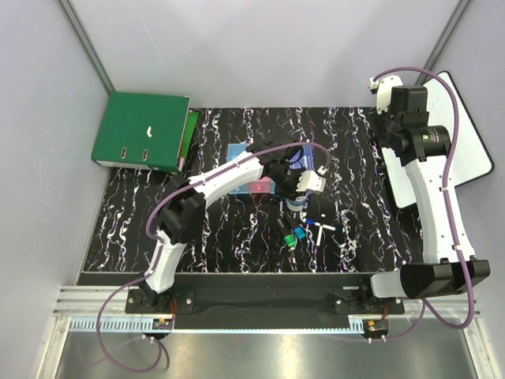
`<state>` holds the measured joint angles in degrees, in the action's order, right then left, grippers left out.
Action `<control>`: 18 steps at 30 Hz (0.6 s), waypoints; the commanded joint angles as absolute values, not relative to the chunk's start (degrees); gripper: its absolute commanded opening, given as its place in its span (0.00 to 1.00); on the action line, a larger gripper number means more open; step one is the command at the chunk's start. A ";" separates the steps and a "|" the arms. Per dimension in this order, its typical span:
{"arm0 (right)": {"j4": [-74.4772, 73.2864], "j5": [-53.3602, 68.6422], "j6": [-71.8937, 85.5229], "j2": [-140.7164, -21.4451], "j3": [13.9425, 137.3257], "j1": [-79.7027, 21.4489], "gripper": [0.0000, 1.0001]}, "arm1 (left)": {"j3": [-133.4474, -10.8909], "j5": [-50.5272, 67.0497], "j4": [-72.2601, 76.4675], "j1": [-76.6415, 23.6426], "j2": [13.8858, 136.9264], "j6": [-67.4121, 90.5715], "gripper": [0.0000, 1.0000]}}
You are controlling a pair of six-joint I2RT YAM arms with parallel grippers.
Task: Sort the stationery into containers
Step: Pick up the stationery from the center of the board.
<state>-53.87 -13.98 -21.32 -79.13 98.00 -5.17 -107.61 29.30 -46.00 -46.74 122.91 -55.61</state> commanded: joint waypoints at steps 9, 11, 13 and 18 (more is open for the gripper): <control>-51.86 -13.10 -20.66 -76.11 97.56 -4.75 0.31 | -105.21 23.65 -46.76 -41.42 109.43 -50.37 0.00; -51.86 -12.83 -20.65 -75.94 97.56 -4.83 0.31 | -104.77 20.75 -46.76 -38.95 109.60 -50.01 0.00; -51.86 -12.74 -20.57 -75.85 97.65 -4.75 0.31 | -104.24 18.65 -46.67 -34.73 110.39 -50.10 0.00; -51.94 -12.66 -20.48 -75.76 97.91 -4.75 0.31 | -106.17 17.05 -46.23 -25.34 115.21 -51.85 0.00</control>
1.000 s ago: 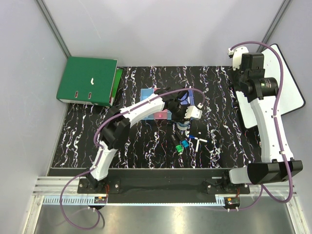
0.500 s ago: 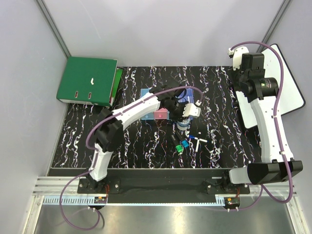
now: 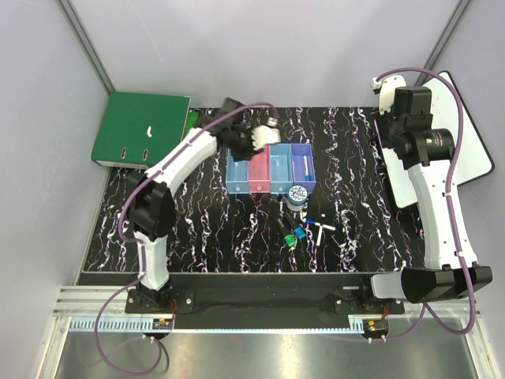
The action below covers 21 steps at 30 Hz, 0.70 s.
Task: Sort the stationery into containers
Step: Pick up the stationery from the center of the board, then place the stationery in the storage box.
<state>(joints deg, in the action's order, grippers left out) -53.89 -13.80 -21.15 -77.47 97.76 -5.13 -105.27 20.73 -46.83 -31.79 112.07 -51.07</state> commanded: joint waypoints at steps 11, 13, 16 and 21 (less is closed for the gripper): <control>-51.94 -13.62 -20.66 -75.76 97.30 -4.75 0.32 | -112.85 23.99 -46.23 -21.09 123.48 -61.70 0.00; -51.94 -13.71 -20.74 -75.76 97.03 -4.75 0.32 | -113.46 25.22 -46.14 -21.09 124.10 -61.87 0.00; -51.94 -13.97 -20.92 -75.76 96.51 -4.66 0.31 | -113.21 26.19 -46.14 -21.09 124.45 -62.31 0.00; -51.86 -13.89 -20.92 -76.11 96.68 -4.66 0.32 | -111.71 25.75 -46.23 -21.09 124.89 -63.37 0.00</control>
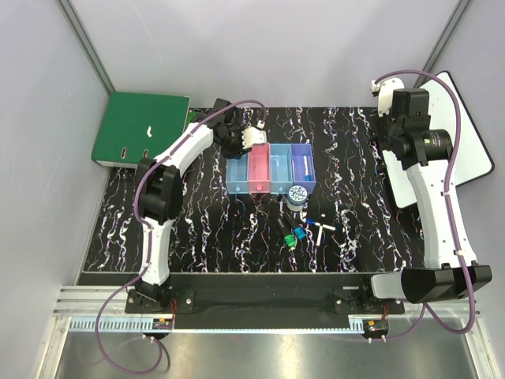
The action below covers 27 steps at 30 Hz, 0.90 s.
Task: Sort the stationery into containers
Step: Place the stationery in the storage box.
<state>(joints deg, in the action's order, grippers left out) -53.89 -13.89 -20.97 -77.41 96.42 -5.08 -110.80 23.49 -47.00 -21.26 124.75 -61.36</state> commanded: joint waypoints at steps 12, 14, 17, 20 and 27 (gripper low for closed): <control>-51.85 -14.06 -20.83 -75.67 96.42 -4.48 0.32 | -111.18 24.61 -46.05 -21.09 126.83 -62.93 0.34; -51.86 -14.06 -20.74 -75.59 96.33 -4.40 0.32 | -110.92 24.87 -45.97 -21.09 126.48 -62.75 0.49; -51.94 -14.06 -20.66 -75.67 96.42 -4.39 0.33 | -110.92 24.96 -46.05 -21.09 126.21 -62.58 0.64; -51.86 -14.06 -20.74 -75.67 96.68 -4.48 0.33 | -110.83 24.79 -45.97 -21.09 126.04 -62.40 0.67; -51.86 -14.06 -20.74 -75.24 96.42 -4.39 0.33 | -111.09 25.57 -45.97 -21.18 122.36 -61.35 0.68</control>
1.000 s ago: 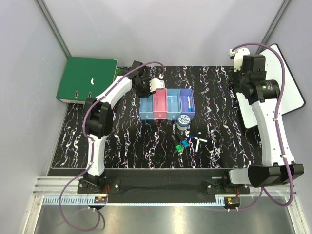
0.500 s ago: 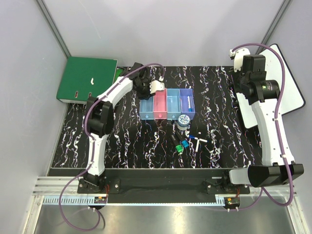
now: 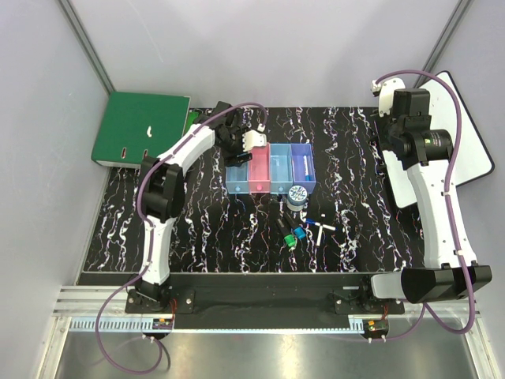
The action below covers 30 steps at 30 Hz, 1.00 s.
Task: Sort the stationery into containers
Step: Place the stationery in the storage box.
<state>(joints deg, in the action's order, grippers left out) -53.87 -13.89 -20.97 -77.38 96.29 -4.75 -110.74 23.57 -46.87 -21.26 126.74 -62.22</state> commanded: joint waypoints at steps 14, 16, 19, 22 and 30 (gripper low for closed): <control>-51.94 -14.06 -21.44 -74.44 95.71 -4.31 0.33 | -94.75 27.34 -45.97 -37.69 103.45 -69.51 0.72; -52.03 -14.15 -21.53 -74.18 95.63 -4.31 0.33 | -93.96 26.37 -46.05 -41.47 104.06 -71.01 0.73; -51.94 -14.41 -21.62 -73.74 95.10 -4.31 0.33 | -94.91 26.10 -45.97 -44.73 105.99 -72.07 0.76; -52.03 -14.59 -21.80 -72.86 94.14 -4.31 0.33 | -97.98 25.84 -45.97 -46.67 109.06 -71.72 0.80; -52.12 -14.33 -21.53 -71.54 93.16 -3.96 0.33 | -100.72 24.35 -46.14 -49.91 114.95 -77.77 0.88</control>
